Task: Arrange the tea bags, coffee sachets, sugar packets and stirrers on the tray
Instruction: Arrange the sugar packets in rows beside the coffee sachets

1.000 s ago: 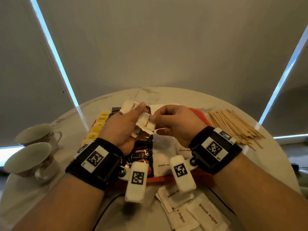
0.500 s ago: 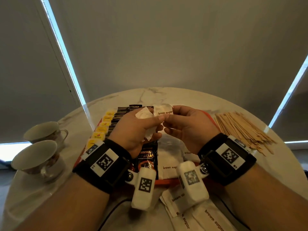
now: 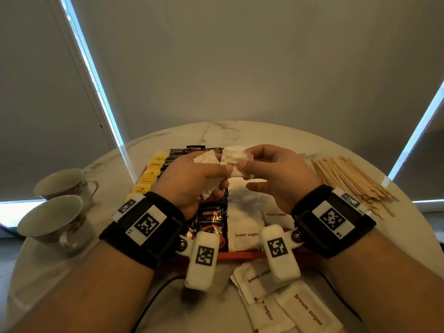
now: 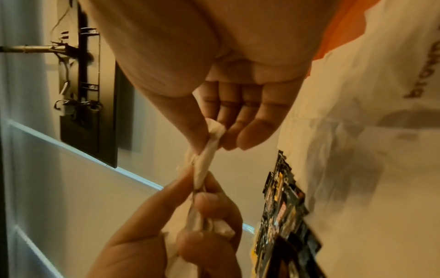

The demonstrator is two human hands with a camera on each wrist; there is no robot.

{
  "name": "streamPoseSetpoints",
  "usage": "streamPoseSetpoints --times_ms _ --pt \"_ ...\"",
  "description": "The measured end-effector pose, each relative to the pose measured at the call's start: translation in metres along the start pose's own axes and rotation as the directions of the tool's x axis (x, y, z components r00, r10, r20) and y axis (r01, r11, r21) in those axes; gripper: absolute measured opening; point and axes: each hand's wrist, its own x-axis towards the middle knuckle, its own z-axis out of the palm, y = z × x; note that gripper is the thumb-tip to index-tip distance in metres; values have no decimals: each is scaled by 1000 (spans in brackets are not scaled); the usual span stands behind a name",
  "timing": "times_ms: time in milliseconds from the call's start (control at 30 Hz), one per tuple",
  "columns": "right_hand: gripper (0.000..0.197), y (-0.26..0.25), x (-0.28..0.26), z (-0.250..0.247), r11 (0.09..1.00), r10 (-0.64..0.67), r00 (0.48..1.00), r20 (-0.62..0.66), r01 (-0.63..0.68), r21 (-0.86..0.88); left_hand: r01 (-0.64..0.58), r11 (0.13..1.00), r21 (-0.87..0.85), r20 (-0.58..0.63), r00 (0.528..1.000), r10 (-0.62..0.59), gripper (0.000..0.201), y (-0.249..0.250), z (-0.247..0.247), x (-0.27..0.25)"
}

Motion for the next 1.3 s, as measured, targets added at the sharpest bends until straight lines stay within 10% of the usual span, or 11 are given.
streamPoseSetpoints --times_ms 300,633,1300 --pt "2 -15 -6 -10 934 -1 996 -87 -30 -357 16 1000 22 -2 1000 -16 13 2 6 -7" --pt "8 3 -55 -57 904 299 919 -259 -359 -230 109 966 -234 5 994 -110 19 11 10 -16" --pt "10 5 -64 -53 831 265 932 -247 -351 -431 130 908 -399 27 991 -130 37 -7 12 -48"
